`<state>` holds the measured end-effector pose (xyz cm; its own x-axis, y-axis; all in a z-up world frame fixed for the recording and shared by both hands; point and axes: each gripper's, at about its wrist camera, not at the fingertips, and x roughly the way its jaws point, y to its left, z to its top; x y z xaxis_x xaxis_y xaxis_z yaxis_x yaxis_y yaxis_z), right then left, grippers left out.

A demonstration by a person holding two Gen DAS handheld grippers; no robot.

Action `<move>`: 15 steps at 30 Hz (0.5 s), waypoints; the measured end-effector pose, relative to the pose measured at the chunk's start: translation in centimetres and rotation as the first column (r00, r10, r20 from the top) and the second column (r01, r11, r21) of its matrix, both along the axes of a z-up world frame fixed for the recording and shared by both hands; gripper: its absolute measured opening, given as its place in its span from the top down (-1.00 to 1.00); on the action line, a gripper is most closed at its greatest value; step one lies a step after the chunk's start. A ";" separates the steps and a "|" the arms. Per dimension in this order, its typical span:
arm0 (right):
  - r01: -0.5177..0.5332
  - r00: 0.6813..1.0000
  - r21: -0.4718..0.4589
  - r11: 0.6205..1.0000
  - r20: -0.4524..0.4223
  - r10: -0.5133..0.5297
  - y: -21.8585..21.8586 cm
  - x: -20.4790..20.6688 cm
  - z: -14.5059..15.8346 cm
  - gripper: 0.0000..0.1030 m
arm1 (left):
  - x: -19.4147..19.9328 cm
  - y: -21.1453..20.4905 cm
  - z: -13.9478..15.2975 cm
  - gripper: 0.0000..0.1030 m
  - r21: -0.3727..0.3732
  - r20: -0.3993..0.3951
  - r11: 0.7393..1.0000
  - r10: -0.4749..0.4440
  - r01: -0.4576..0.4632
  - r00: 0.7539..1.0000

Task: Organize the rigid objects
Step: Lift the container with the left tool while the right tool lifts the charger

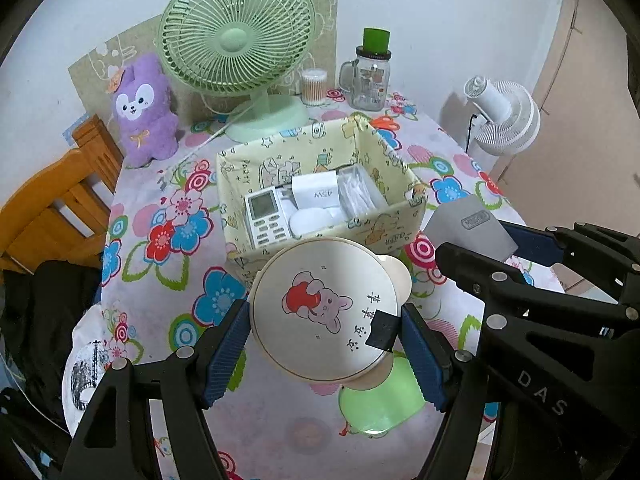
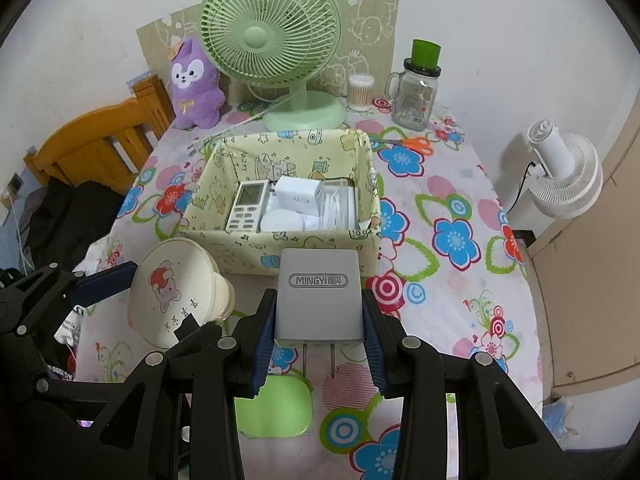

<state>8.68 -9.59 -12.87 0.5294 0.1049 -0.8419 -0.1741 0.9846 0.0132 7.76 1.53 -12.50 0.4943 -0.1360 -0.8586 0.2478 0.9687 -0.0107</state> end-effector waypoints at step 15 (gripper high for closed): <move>-0.075 0.997 0.016 0.997 -0.001 0.075 0.4 4.5 1.8 0.17 | 3.6 -0.1 1.6 -0.48 -0.014 0.010 0.998 0.058 -0.058 0.998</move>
<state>13.18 -9.22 -11.03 0.5179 0.1582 -0.8407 -0.2478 0.9684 0.0295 11.31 1.45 -10.94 0.5104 -0.1184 -0.8518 0.1915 0.9813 -0.0217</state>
